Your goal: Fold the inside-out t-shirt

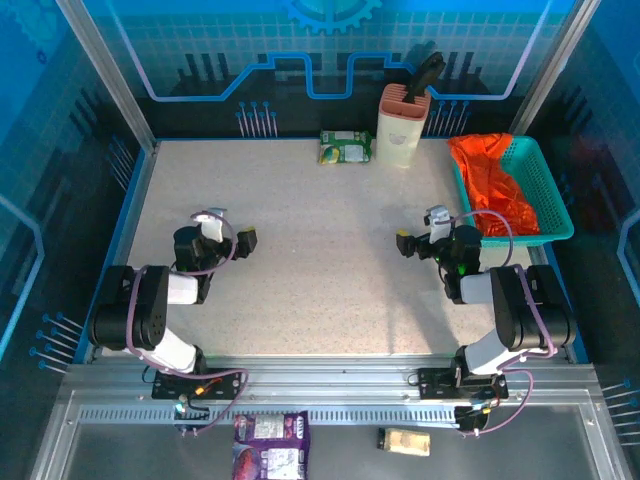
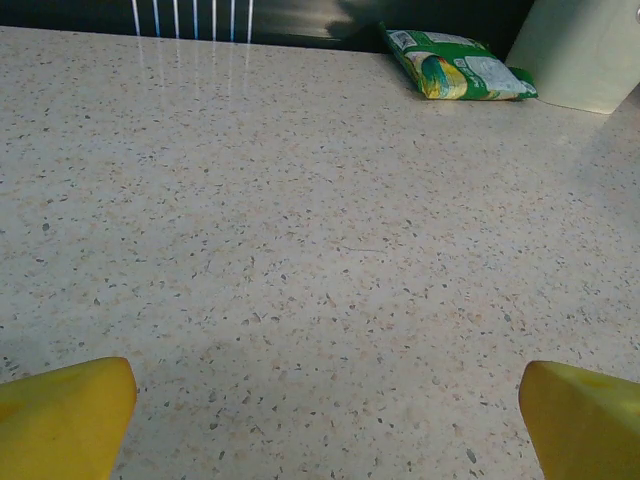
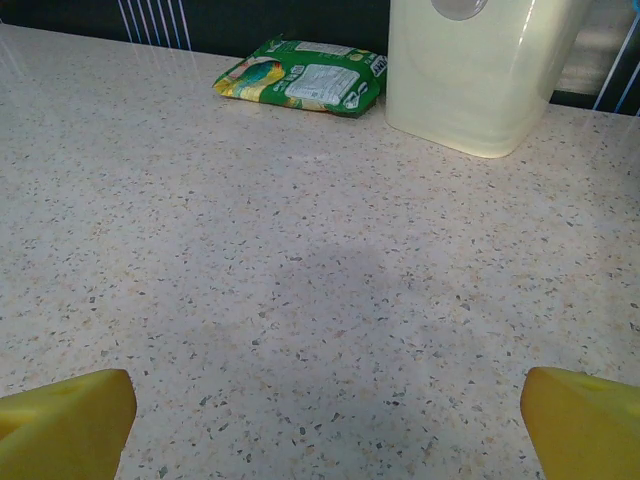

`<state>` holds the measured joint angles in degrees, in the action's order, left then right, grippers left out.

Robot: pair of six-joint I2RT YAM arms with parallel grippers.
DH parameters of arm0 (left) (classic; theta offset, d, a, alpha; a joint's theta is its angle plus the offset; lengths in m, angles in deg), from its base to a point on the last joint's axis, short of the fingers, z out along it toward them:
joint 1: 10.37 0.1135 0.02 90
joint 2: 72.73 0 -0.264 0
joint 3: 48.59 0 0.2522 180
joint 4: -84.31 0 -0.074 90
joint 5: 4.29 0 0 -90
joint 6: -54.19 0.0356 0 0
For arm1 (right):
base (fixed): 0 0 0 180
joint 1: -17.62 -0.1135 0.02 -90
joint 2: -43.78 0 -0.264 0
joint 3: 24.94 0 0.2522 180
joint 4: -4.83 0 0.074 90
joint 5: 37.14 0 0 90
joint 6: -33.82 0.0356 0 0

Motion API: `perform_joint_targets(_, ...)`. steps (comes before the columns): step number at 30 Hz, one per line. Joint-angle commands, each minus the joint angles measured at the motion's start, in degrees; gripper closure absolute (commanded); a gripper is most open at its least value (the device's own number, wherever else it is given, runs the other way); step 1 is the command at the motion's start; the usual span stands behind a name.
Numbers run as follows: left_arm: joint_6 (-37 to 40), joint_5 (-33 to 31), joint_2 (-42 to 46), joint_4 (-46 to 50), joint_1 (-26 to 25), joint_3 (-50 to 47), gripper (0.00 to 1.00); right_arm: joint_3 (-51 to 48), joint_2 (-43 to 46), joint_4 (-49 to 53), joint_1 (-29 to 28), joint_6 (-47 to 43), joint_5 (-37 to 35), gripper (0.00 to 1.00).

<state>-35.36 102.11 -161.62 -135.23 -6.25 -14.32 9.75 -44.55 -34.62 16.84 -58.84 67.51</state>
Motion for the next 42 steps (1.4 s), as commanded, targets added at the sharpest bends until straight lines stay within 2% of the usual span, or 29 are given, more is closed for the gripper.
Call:
perform_joint_targets(1, 1.49, 1.76, -0.16, -2.29, 0.37, 0.14, 0.01, 0.01, 0.09, -1.33, 0.46, -0.89, 1.20, 0.00)
perform_joint_targets(19, 1.65, 1.20, 0.02, -2.41, 0.10, 0.00, 0.01, -0.09, 0.12, -1.59, 0.46, -0.83, 0.81, 0.00)
perform_joint_targets(25, 1.58, 0.87, -0.12, -2.43, 0.10, 0.05, 0.01, -3.93, 0.01, -9.17, 0.50, 0.08, -1.33, 0.01)
perform_joint_targets(29, 1.16, -0.35, -0.24, -2.54, 0.10, 0.05, 0.01, 0.81, -0.17, -0.47, 0.50, 0.71, -2.85, 0.00)
perform_joint_targets(34, 1.04, -0.58, -0.38, -2.59, 0.14, 0.05, 0.01, 1.33, -0.04, 0.89, 0.11, 2.42, -9.15, 0.00)
perform_joint_targets(39, 1.14, -0.63, -0.38, -2.47, 0.19, 0.10, 0.01, 1.65, -0.01, 1.52, -0.41, 2.07, -10.09, 0.00)
perform_joint_targets(42, 0.34, -2.81, 1.25, -1.63, 0.05, 0.03, 0.01, 1.64, 0.56, 1.81, -0.83, 2.01, -11.07, 0.00)
